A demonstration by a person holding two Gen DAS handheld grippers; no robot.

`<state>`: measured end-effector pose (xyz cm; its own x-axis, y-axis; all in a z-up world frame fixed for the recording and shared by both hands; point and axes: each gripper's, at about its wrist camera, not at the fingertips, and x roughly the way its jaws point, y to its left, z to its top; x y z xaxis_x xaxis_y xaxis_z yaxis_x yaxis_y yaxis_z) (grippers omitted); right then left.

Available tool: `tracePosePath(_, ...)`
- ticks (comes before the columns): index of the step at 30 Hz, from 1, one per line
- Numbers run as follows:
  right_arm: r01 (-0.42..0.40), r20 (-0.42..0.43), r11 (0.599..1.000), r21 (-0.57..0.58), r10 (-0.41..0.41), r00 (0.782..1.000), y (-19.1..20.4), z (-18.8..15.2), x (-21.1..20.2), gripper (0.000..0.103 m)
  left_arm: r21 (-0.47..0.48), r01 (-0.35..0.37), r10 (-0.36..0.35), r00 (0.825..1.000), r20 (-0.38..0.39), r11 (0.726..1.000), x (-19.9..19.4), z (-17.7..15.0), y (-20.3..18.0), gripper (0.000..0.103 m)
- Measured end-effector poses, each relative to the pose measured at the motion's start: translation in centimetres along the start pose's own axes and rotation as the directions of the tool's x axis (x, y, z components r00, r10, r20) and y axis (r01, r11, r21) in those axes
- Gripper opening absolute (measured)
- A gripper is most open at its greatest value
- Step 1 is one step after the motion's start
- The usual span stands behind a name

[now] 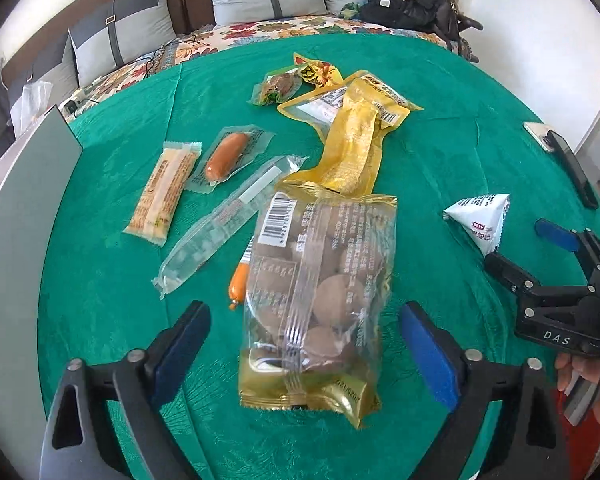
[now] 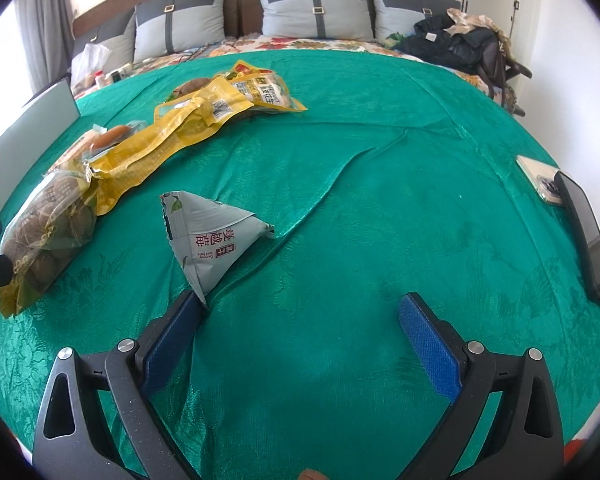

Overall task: Organize snacks
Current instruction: 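Reach the left tool to the clear bag of brown snacks and grasp it, then lift the clear snack bag with the left tool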

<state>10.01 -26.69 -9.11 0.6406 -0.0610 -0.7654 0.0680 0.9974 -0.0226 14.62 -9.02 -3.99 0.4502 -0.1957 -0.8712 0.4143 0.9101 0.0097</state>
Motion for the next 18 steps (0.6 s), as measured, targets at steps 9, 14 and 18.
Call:
tracePosePath(9,-0.001,0.003,1.000,-0.002,0.001,1.000,0.0,-0.1,0.0,0.101,-0.163,0.059,-0.046,0.995,0.087,0.985,-5.6,-4.9,3.5,0.056)
tracePosePath(14,-0.001,0.003,1.000,-0.002,0.001,1.000,0.0,-0.1,0.0,0.101,-0.300,-0.011,0.046,0.993,0.108,0.954,-7.4,-8.4,9.7,0.058)
tracePosePath(18,-0.001,0.004,1.000,-0.001,0.001,1.000,0.0,-0.1,0.0,0.101,-0.345,-0.058,0.096,0.991,0.094,0.937,-5.1,-10.4,12.1,0.078)
